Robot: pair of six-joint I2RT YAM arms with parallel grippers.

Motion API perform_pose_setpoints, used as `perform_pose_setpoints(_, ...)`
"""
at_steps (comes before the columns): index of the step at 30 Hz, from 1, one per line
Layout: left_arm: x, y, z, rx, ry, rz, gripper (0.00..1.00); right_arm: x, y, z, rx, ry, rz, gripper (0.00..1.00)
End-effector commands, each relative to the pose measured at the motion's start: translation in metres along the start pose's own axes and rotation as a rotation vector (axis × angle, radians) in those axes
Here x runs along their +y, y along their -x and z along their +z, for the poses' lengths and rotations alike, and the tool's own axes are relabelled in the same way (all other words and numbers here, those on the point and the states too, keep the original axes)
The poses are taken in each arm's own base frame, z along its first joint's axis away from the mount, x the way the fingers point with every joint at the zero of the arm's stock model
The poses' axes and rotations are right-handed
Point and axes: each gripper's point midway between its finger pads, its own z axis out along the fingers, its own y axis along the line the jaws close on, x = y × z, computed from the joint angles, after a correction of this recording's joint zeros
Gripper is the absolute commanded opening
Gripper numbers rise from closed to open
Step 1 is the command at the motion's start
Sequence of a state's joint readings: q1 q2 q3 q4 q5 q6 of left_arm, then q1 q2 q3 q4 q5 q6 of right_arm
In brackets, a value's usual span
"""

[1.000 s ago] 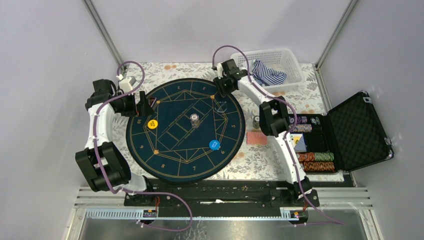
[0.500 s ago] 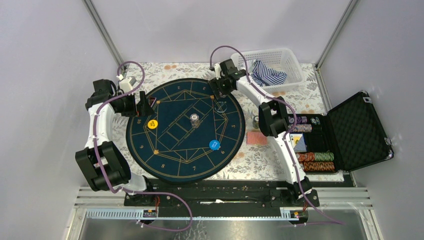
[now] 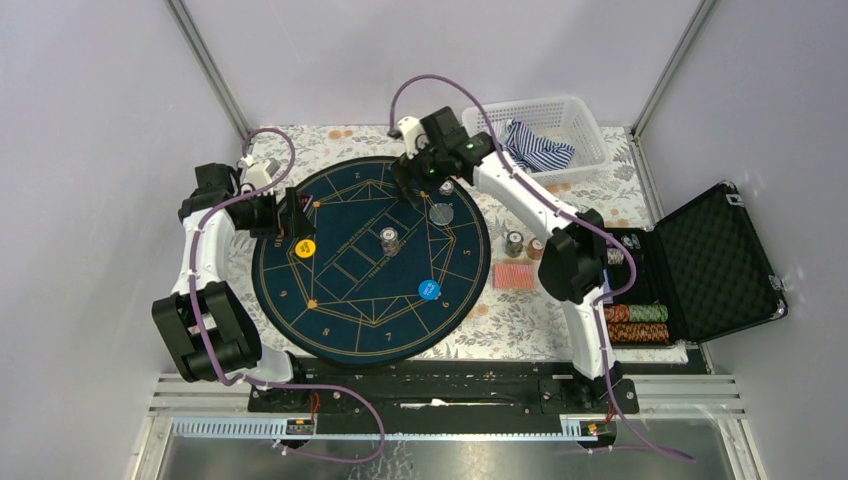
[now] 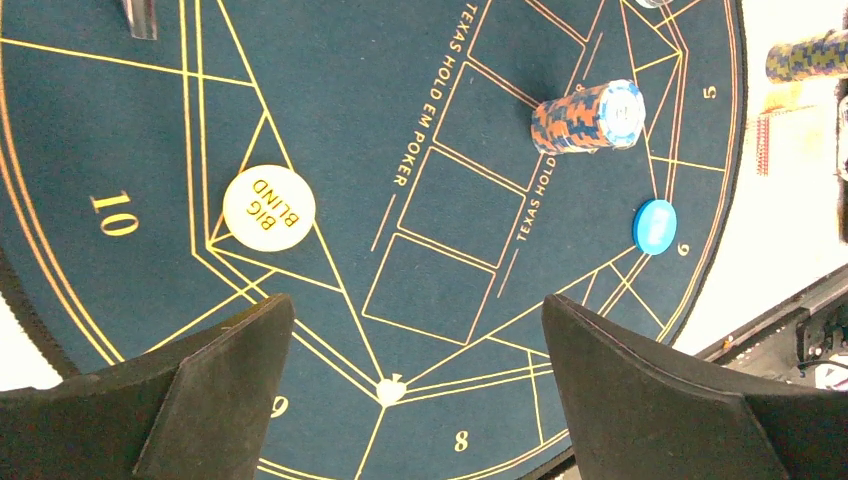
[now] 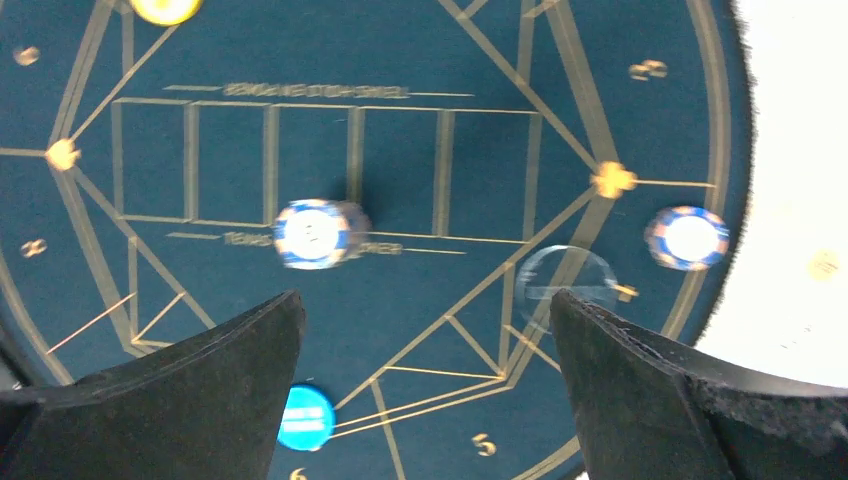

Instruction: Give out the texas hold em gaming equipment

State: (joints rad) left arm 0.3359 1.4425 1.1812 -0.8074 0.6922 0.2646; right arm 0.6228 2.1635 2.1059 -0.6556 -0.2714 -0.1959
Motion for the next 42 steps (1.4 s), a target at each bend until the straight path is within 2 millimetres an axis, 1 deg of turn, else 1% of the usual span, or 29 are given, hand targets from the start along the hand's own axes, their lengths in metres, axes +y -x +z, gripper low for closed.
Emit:
perform_pose_setpoints(1, -0.006, 0.013, -0.003, -0.049, 0.006, 0.043, 0.99, 0.056, -0.011, 0.006, 0.040, 0.098, -0.066, 1.00)
perform_pose_setpoints(4, -0.007, 0.014, -0.003, -0.053, 0.000, 0.042, 0.99, 0.069, -0.020, 0.017, 0.071, 0.104, -0.085, 1.00)
perform_pose_setpoints(12, -0.007, 0.011, 0.000, -0.047, -0.008, 0.033, 0.99, 0.088, -0.038, 0.048, 0.139, 0.097, -0.123, 1.00)
perform_pose_setpoints(16, -0.006, 0.012, 0.000, -0.046, -0.007, 0.033, 0.99, 0.091, -0.043, 0.063, 0.159, 0.085, -0.135, 1.00)
perform_pose_setpoints(20, -0.006, 0.014, -0.001, -0.051, -0.003, 0.042, 0.99, 0.087, -0.049, 0.076, 0.174, 0.045, -0.154, 0.97)
perform_pose_setpoints(23, -0.005, 0.014, -0.001, -0.051, 0.002, 0.046, 0.99, 0.084, -0.052, 0.083, 0.188, 0.033, -0.156, 0.91)
perform_pose_setpoints(27, -0.005, 0.013, 0.000, -0.047, 0.001, 0.042, 0.99, 0.085, -0.055, 0.090, 0.194, 0.033, -0.154, 0.77)
perform_pose_setpoints(31, -0.003, 0.015, -0.001, -0.050, 0.007, 0.047, 0.99, 0.087, -0.054, 0.090, 0.193, 0.043, -0.150, 0.63)
perform_pose_setpoints(33, -0.004, 0.016, -0.001, -0.051, 0.008, 0.048, 0.99, 0.090, -0.053, 0.087, 0.191, 0.054, -0.149, 0.55)
perform_pose_setpoints(35, -0.004, 0.017, -0.001, -0.052, 0.007, 0.050, 0.99, 0.094, -0.050, 0.081, 0.191, 0.071, -0.147, 0.50)
perform_pose_setpoints(37, -0.004, 0.018, -0.002, -0.056, 0.005, 0.051, 0.99, 0.099, -0.047, 0.070, 0.192, 0.093, -0.148, 0.45)
perform_pose_setpoints(40, -0.005, 0.017, -0.003, -0.058, 0.004, 0.058, 0.99, 0.100, -0.033, 0.044, 0.150, 0.090, -0.167, 0.39)
perform_pose_setpoints(42, -0.006, 0.018, -0.003, -0.059, 0.003, 0.064, 0.99, 0.099, -0.028, 0.027, 0.122, 0.078, -0.185, 0.39)
